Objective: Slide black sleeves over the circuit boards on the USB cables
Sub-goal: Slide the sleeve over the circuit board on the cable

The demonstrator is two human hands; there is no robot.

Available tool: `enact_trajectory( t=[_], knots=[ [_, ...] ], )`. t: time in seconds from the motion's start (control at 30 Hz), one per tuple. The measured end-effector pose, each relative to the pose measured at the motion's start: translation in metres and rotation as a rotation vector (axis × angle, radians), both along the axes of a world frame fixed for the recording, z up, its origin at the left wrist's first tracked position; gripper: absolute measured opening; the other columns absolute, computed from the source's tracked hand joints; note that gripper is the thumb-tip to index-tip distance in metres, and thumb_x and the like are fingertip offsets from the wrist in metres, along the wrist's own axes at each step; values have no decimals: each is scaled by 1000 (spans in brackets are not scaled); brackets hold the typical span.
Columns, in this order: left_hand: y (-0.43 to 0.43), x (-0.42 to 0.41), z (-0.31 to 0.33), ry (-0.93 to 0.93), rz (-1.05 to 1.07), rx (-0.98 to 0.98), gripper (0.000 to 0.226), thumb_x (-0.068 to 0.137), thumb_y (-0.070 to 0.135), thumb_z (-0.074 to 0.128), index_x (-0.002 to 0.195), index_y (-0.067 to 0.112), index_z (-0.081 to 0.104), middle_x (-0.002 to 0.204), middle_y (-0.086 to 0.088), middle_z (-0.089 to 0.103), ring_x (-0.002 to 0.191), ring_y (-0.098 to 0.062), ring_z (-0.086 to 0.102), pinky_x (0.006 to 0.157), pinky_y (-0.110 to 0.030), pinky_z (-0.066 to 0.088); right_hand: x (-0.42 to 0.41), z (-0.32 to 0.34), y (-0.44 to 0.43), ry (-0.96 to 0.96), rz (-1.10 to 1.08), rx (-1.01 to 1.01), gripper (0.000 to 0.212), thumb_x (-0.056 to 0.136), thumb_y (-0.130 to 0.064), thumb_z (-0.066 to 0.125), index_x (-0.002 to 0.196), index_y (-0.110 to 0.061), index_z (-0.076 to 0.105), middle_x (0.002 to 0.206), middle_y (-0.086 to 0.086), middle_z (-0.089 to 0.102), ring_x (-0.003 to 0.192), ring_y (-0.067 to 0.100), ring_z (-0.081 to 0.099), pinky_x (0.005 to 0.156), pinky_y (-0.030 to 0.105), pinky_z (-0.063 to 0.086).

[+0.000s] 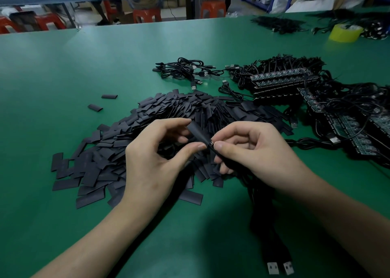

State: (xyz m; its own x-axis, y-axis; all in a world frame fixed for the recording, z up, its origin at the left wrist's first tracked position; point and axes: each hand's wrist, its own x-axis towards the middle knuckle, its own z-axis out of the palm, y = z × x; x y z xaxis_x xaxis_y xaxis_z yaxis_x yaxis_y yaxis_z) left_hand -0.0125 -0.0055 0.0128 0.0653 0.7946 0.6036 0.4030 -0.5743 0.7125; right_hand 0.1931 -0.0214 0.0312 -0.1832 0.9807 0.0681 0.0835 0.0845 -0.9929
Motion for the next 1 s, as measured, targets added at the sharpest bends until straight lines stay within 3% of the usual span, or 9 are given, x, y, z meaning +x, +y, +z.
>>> enact_trajectory(
  t=[0.2,0.47,0.63,0.73,0.87,1.0],
  knots=[
    [0,2,1,88,-59,7,61,75,41,86,129,17,68,105,9,71,96,-13,70,90,-25,55,-5,1,-1,94,8,-113,3,93,-5,69,92,-5,71,76,16,75,62,24,72,57,27,59],
    [0,2,1,98,-109,23,59,79,32,88,130,13,65,107,8,69,95,-13,69,91,-20,52,-3,5,-3,86,25,-121,6,90,-8,73,86,-12,76,79,12,75,70,22,75,63,27,60],
    [0,3,0,99,-131,20,55,78,27,81,128,14,62,107,5,66,95,-16,68,89,-28,54,-2,6,-4,85,52,-117,8,92,-7,71,87,-10,75,76,13,74,69,21,74,61,25,58],
    [-1,5,0,100,-130,17,54,77,28,76,126,14,61,107,5,65,95,-15,68,88,-27,54,-1,6,-4,24,95,-77,2,94,-11,70,93,-11,72,76,11,75,71,21,75,65,27,61],
    [-1,4,0,98,-109,18,53,75,27,74,125,14,61,105,6,64,94,-16,67,86,-27,55,-3,3,-6,-173,87,49,15,84,-24,75,97,-20,70,79,6,74,69,25,76,69,34,62],
    [-1,4,1,108,-86,22,51,76,28,72,124,14,62,102,4,64,92,-16,66,86,-28,54,-6,0,-7,-253,17,142,11,88,-14,78,94,-22,72,78,2,73,62,19,73,61,30,58]
  ],
)
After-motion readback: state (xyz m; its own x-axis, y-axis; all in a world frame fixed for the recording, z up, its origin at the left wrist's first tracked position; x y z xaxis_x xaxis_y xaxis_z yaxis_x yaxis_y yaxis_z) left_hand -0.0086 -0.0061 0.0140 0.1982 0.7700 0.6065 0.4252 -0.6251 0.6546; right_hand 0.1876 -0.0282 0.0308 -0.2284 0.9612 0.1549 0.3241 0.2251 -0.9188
